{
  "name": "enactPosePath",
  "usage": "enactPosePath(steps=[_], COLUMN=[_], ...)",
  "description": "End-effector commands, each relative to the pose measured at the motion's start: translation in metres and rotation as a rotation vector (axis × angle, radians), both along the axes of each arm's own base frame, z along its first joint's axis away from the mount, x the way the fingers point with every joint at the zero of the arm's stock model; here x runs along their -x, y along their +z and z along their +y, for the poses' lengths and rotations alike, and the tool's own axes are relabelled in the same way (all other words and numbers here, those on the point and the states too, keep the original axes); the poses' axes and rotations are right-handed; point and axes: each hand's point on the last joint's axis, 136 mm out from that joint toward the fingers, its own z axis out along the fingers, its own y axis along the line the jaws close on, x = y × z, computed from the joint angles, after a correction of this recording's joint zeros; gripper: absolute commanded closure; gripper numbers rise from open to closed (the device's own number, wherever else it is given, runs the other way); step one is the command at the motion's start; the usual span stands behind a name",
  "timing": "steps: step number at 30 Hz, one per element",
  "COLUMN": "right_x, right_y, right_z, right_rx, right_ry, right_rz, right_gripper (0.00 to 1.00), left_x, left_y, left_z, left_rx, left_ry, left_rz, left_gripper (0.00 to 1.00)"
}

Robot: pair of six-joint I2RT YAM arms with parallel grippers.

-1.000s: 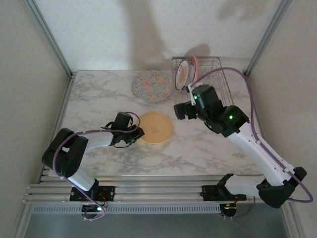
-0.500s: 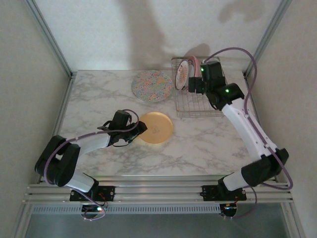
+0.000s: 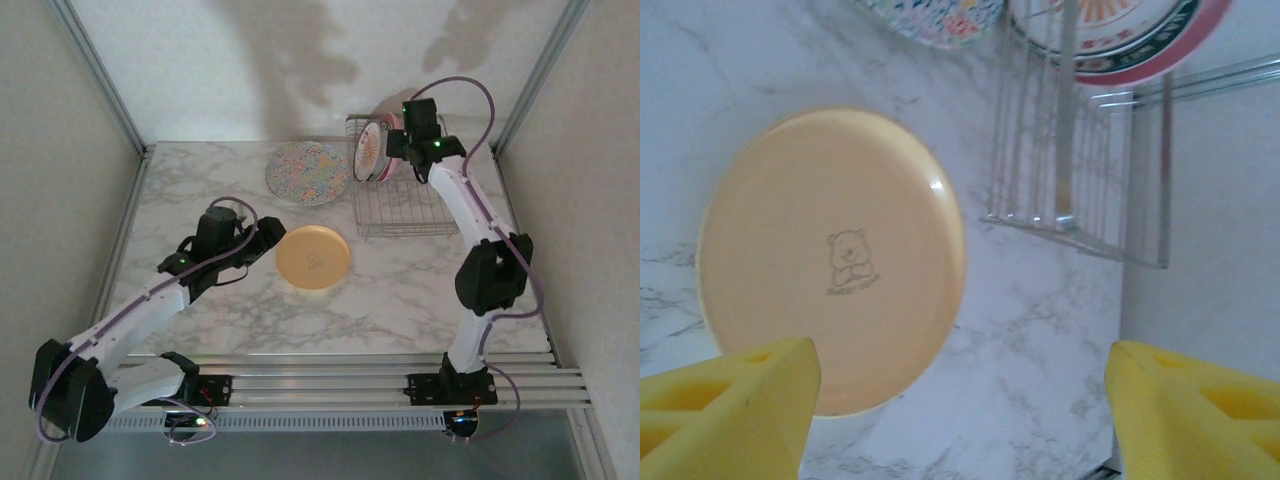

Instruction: Unload the plates from the dish rack

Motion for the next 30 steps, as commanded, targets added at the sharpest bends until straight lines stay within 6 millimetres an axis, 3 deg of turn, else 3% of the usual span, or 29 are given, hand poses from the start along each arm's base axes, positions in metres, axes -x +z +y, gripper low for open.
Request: enactPosePath(steps=[1, 5, 10, 17, 24, 30], right_x=[-0.026, -0.048, -0.070, -0.087, -0.093, -0.096], right_y=[0.002, -0.013, -0.025, -0.039, -0.047, -0.053], right_z=[0.007, 0.009, 0.007, 0.003, -0.003, -0.005], right_rx=[-0.034, -0.032, -0.020, -0.004, 0.010, 0.026], right_ry=[0.032, 0.027, 0.009, -0.013, -0.031, -0.033], right_rz=[-0.035, -0.026, -0.017, -0.001, 0.008, 0.019], right_gripper=[0.38, 0.42, 0.46, 0.51, 0.61, 0.64], left_x=[0.003, 0.005, 0.008, 0.007, 0.003, -0.002], left_y=[0.029, 0.059, 0.074, 0.078, 0.081, 0.081], left_z=[0.004, 0.008, 0.012, 0.016, 0.018, 0.017], left_rx=[0.032, 0.074, 0.088, 0.092, 0.099, 0.101], left_ry=[0.029, 0.040, 0.051, 0.063, 0.065, 0.061], left_rz=[-0.051, -0.133, -0.175, -0.185, -0.189, -0.185], left_gripper=[0.25, 0.24, 0.24, 0.24, 0.24, 0.24])
